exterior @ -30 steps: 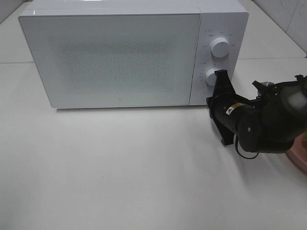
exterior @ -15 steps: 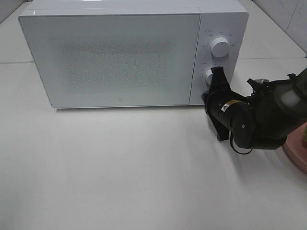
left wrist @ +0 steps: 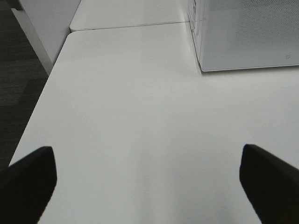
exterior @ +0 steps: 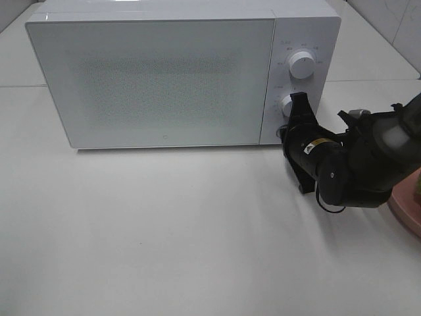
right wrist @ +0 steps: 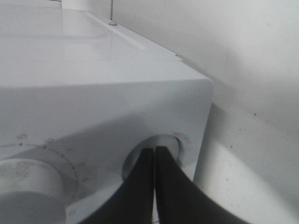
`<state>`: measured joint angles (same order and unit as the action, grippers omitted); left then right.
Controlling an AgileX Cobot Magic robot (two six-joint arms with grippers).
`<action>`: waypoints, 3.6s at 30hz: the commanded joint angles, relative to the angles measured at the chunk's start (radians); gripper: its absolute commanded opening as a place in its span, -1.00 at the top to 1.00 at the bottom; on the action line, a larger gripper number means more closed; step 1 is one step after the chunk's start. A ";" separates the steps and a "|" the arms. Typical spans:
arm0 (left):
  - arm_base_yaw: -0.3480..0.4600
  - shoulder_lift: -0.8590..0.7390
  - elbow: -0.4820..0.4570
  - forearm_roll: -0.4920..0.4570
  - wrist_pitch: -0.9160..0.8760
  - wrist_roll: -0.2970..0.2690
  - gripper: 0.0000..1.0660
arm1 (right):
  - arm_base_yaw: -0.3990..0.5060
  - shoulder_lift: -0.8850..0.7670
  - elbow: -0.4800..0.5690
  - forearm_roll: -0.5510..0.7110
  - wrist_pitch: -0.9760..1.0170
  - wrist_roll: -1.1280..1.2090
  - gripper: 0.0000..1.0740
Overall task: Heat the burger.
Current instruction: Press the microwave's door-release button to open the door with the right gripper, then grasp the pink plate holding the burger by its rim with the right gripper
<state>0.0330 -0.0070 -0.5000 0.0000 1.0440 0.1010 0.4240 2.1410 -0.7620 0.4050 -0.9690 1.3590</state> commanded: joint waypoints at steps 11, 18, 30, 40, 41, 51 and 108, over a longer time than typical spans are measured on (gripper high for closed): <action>0.004 -0.018 0.002 -0.006 -0.009 -0.005 -0.89 | -0.004 -0.009 -0.053 0.001 -0.101 -0.006 1.00; 0.004 -0.018 0.002 -0.006 -0.009 -0.005 -0.89 | -0.004 -0.009 -0.073 -0.009 -0.098 -0.006 1.00; 0.004 -0.018 0.002 -0.006 -0.009 -0.005 -0.89 | -0.007 -0.009 -0.081 0.010 -0.116 -0.006 1.00; 0.004 -0.018 0.002 -0.006 -0.009 -0.005 -0.89 | -0.028 0.002 -0.137 -0.022 -0.107 0.010 1.00; 0.004 -0.018 0.002 -0.006 -0.009 -0.005 -0.89 | -0.028 0.002 -0.137 -0.022 -0.107 0.010 1.00; 0.004 -0.018 0.002 -0.006 -0.009 -0.005 -0.89 | -0.025 0.002 -0.137 -0.027 -0.086 0.021 1.00; 0.004 -0.018 0.002 -0.006 -0.009 -0.005 -0.89 | 0.010 -0.130 0.147 -0.062 -0.009 0.068 1.00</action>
<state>0.0330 -0.0070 -0.5000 0.0000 1.0440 0.1010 0.4280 2.0230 -0.6140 0.3440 -0.9720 1.4450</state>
